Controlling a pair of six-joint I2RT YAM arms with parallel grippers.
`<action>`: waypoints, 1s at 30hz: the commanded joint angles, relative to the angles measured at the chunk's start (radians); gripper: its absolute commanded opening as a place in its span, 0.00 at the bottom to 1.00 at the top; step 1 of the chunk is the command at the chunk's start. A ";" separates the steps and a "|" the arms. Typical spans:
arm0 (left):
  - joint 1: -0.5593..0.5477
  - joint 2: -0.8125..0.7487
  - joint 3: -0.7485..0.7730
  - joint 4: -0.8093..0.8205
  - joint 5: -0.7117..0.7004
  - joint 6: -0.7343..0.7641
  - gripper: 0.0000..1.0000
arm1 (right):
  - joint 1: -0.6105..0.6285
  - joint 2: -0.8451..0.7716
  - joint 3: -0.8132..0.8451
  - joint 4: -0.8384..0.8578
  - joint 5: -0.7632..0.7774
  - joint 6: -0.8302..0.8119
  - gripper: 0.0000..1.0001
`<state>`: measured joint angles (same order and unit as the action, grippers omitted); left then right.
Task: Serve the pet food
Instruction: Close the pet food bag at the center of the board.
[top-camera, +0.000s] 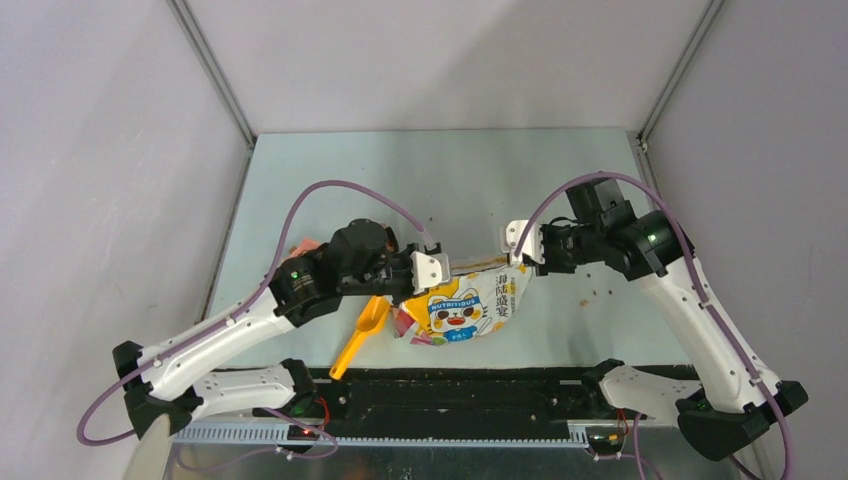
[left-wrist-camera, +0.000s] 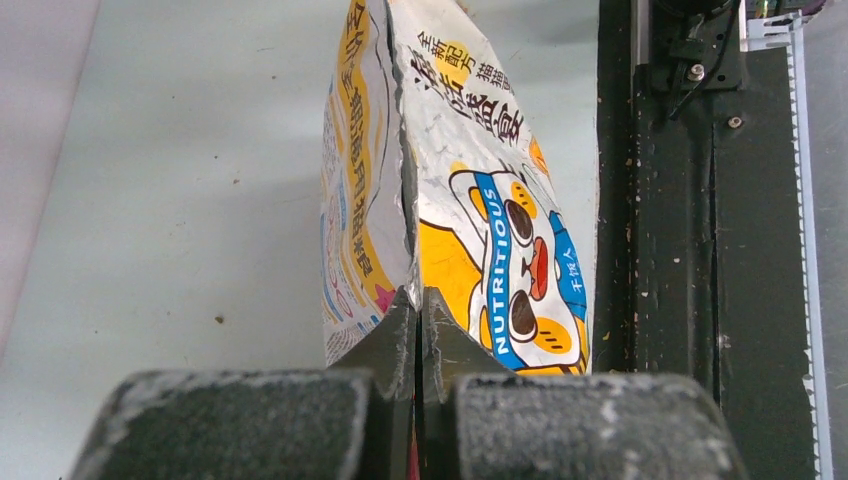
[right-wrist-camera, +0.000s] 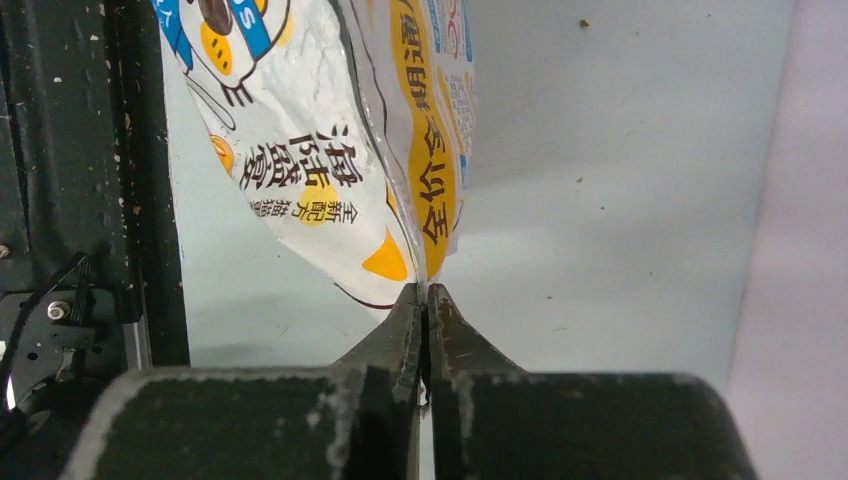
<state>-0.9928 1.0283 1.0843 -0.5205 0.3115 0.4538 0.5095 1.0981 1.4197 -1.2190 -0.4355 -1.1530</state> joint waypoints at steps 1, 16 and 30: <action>-0.008 -0.067 0.018 0.055 0.045 0.009 0.00 | 0.024 0.039 0.036 -0.019 -0.012 0.010 0.00; -0.008 -0.079 0.011 0.065 0.052 0.006 0.00 | 0.170 0.051 0.010 0.064 0.007 0.053 0.25; -0.007 -0.072 0.017 0.056 0.061 0.009 0.00 | 0.236 0.009 -0.030 0.109 0.048 0.062 0.51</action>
<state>-0.9924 1.0054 1.0752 -0.5369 0.3180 0.4538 0.7158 1.1503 1.4158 -1.1481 -0.3893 -1.0691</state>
